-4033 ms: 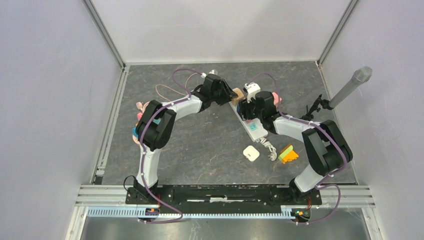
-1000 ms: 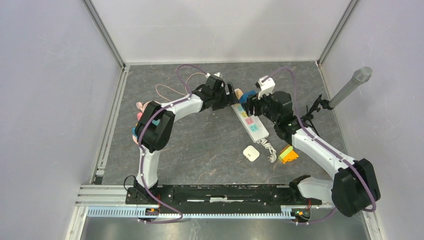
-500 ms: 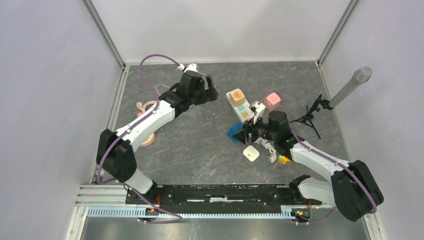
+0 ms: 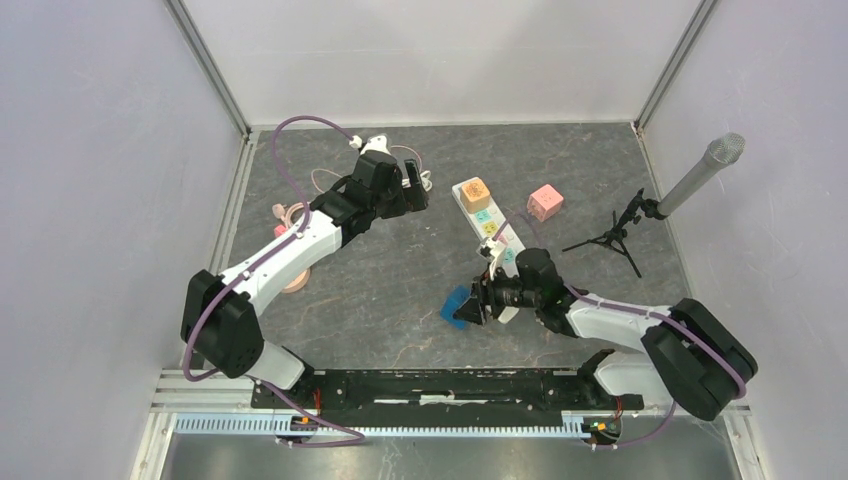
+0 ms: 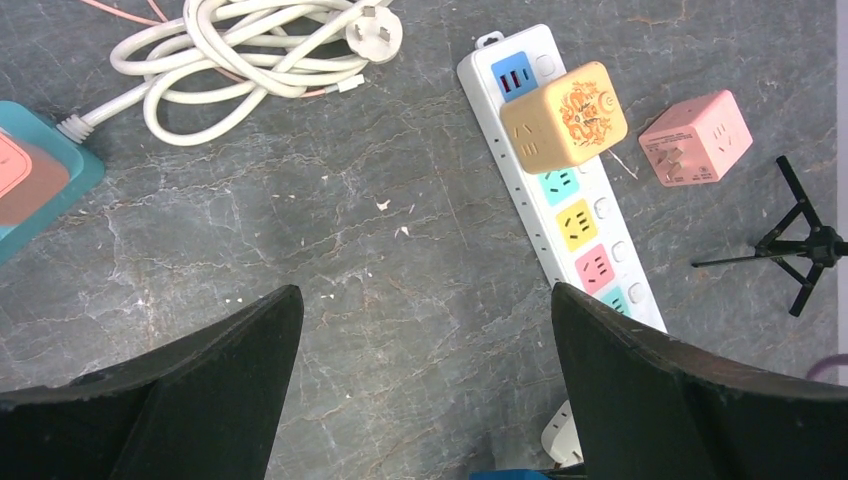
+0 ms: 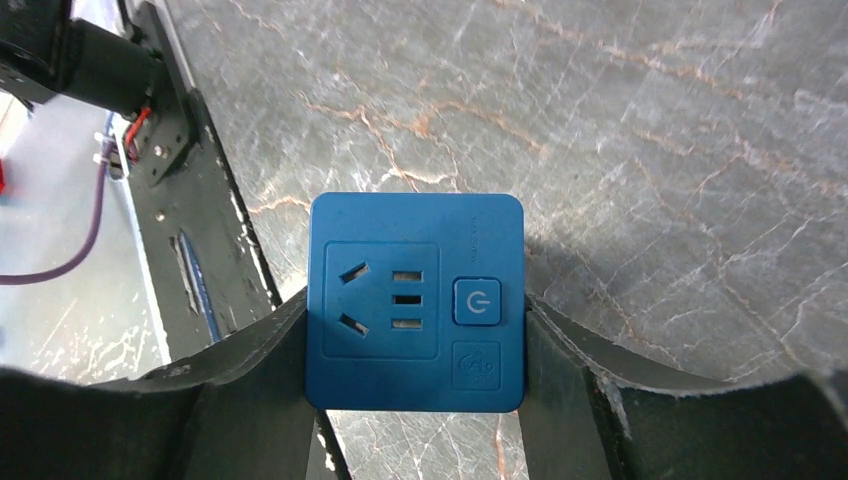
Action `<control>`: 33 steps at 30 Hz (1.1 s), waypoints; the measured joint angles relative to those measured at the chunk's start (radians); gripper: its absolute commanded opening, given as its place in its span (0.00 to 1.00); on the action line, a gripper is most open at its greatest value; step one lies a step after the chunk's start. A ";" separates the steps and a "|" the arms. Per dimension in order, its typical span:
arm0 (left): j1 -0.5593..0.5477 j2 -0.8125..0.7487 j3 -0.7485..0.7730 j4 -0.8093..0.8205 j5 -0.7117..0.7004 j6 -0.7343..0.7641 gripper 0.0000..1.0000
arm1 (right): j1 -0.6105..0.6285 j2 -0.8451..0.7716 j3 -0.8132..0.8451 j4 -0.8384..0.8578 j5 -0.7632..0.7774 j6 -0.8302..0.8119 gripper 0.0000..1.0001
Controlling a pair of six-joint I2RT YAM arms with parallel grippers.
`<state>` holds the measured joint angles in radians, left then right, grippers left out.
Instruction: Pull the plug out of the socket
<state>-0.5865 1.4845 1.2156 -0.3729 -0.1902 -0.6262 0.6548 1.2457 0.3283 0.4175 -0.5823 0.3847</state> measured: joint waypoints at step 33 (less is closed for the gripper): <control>-0.002 0.144 0.072 0.139 0.227 0.081 1.00 | 0.016 -0.113 0.197 -0.247 0.754 -0.176 0.95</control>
<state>-0.5884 1.6283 1.2877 -0.2337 0.0364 -0.5449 0.6712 1.1328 0.5255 0.1707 0.1719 0.2085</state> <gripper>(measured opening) 0.994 0.971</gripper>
